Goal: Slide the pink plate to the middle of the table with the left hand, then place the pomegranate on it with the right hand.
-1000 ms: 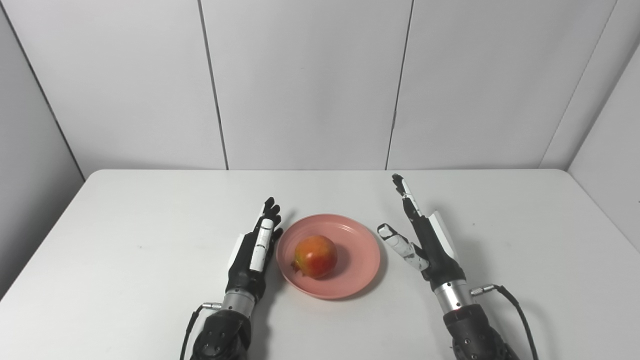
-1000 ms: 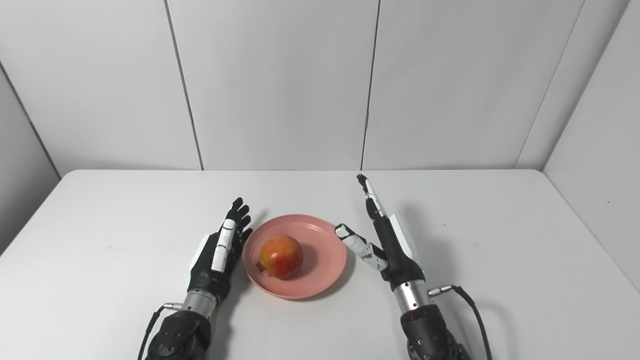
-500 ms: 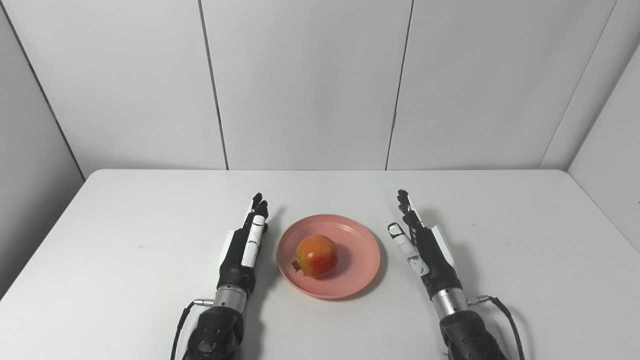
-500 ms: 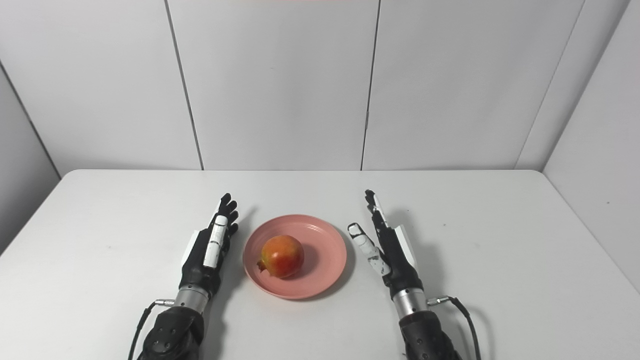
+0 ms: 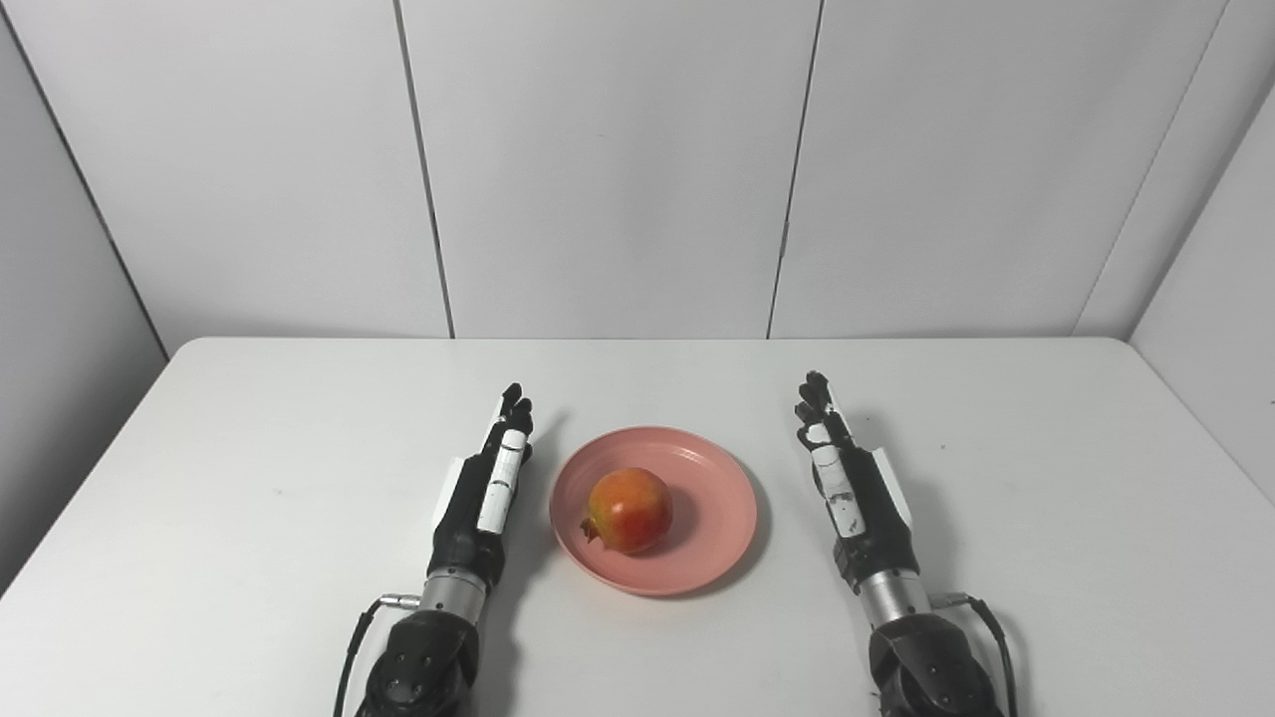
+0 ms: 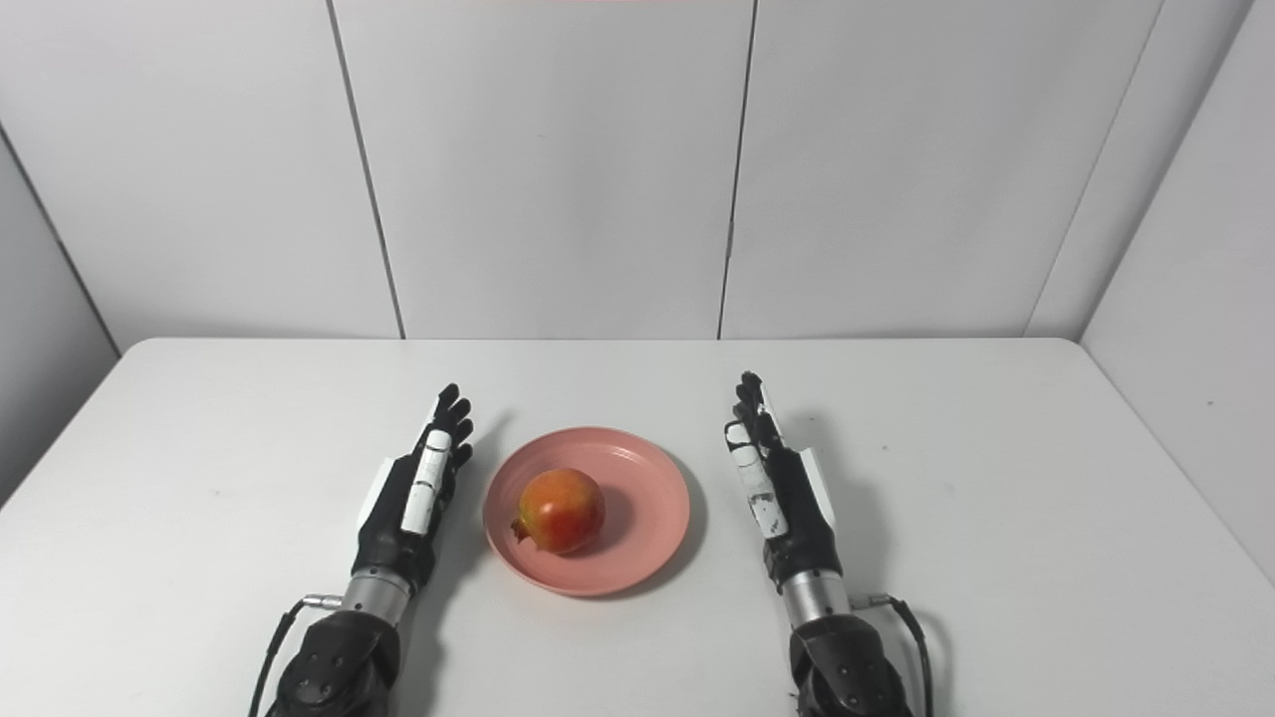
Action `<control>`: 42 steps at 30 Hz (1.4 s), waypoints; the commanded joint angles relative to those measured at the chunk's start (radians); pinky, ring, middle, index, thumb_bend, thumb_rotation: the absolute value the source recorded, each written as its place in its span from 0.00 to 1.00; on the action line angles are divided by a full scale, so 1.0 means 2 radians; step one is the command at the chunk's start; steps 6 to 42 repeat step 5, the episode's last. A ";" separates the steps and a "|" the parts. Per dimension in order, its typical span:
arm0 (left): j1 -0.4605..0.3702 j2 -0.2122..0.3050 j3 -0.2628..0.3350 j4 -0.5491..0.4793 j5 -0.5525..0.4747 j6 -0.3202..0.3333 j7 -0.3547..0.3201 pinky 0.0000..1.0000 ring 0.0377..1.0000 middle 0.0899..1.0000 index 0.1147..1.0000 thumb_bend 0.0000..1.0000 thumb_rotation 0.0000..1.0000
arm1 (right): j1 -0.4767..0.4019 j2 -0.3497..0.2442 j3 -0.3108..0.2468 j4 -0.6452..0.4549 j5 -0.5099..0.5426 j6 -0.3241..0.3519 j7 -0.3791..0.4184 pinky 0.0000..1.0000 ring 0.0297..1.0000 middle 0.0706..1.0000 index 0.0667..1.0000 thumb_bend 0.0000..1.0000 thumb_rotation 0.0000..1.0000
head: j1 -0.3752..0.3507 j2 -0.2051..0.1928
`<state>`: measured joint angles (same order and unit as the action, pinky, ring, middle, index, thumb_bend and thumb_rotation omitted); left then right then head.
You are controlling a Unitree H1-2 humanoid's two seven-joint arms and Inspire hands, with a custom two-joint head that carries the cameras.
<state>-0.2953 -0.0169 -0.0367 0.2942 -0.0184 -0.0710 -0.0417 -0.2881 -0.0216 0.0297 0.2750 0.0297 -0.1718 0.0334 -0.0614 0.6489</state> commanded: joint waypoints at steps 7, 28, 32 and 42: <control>-0.002 0.001 0.001 -0.015 -0.009 -0.005 -0.013 1.00 1.00 1.00 1.00 0.57 1.00 | -0.011 0.004 -0.002 0.004 0.011 -0.006 0.006 1.00 1.00 1.00 1.00 0.72 0.97 | 0.000 0.000; -0.002 0.001 0.001 -0.015 -0.009 -0.005 -0.013 1.00 1.00 1.00 1.00 0.57 1.00 | -0.011 0.004 -0.002 0.004 0.011 -0.006 0.006 1.00 1.00 1.00 1.00 0.72 0.97 | 0.000 0.000; -0.002 0.001 0.001 -0.015 -0.009 -0.005 -0.013 1.00 1.00 1.00 1.00 0.57 1.00 | -0.011 0.004 -0.002 0.004 0.011 -0.006 0.006 1.00 1.00 1.00 1.00 0.72 0.97 | 0.000 0.000; -0.002 0.001 0.001 -0.015 -0.009 -0.005 -0.013 1.00 1.00 1.00 1.00 0.57 1.00 | -0.011 0.004 -0.002 0.004 0.011 -0.006 0.006 1.00 1.00 1.00 1.00 0.72 0.97 | 0.000 0.000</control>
